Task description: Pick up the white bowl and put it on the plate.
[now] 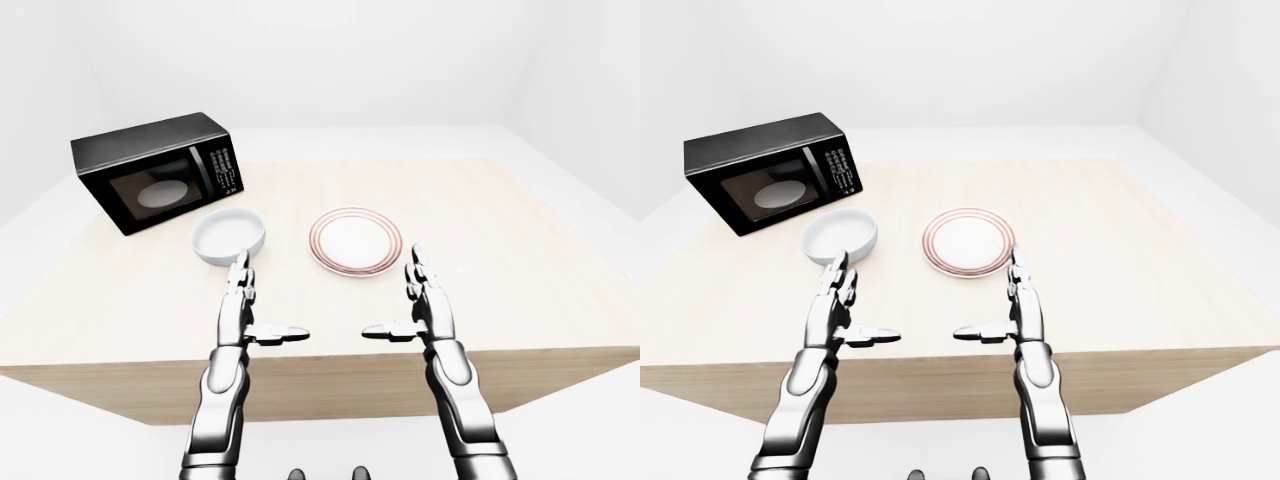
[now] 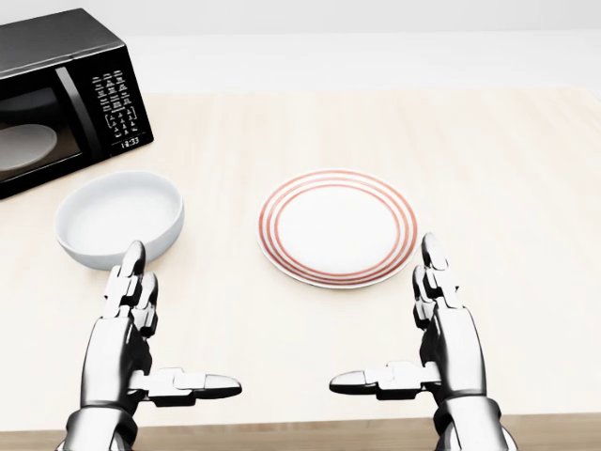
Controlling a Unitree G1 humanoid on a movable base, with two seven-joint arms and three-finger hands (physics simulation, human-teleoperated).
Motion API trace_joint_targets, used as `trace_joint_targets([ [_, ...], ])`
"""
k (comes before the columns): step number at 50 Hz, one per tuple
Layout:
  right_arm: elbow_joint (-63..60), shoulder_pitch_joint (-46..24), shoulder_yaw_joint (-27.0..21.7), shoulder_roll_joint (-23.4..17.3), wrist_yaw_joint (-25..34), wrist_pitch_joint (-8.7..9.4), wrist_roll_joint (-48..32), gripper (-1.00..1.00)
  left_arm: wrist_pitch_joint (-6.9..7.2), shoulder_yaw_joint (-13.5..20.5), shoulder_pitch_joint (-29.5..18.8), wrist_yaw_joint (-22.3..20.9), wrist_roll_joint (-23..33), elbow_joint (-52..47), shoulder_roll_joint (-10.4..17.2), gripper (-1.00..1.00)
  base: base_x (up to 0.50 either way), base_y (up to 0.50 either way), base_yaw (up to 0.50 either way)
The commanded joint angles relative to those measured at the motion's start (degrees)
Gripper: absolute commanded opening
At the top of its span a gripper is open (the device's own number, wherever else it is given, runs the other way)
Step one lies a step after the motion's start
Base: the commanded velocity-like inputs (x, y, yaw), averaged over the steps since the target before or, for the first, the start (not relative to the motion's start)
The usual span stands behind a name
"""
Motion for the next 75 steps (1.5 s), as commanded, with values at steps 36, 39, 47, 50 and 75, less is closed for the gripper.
trace_joint_targets([
  [36, -0.7, 1.1, 0.7, -0.1, 0.3, -1.45, -3.2, 1.0, -0.11, 1.3, 0.2, -1.3, -0.5, -0.1, 0.6, 1.0, 0.0, 0.24, 0.0],
  [39, -0.5, 1.0, 0.7, -0.1, 0.3, -1.52, -3.1, 1.0, -0.11, 1.3, 0.1, -1.3, -0.6, 0.0, 0.6, 1.0, 0.0, 0.46, 0.0],
  [47, -0.8, 0.9, 0.7, -0.1, 0.4, -1.09, -3.1, 1.0, 0.68, 1.3, 0.2, -1.2, -0.7, -0.7, 0.6, 1.0, 0.0, 0.46, 0.0],
  [50, -0.1, 0.6, 0.5, -0.1, 0.3, -1.47, -3.0, 1.0, 0.82, 1.3, 0.1, -1.2, -0.7, -0.7, 0.6, 1.0, 0.0, 0.46, 0.0],
  [75, 1.7, 0.5, 1.1, 0.1, 0.1, -2.17, -3.1, 1.0, -0.13, 1.3, 0.1, -1.3, -0.6, 0.1, 0.6, 1.0, 0.0, 0.12, 0.0],
])
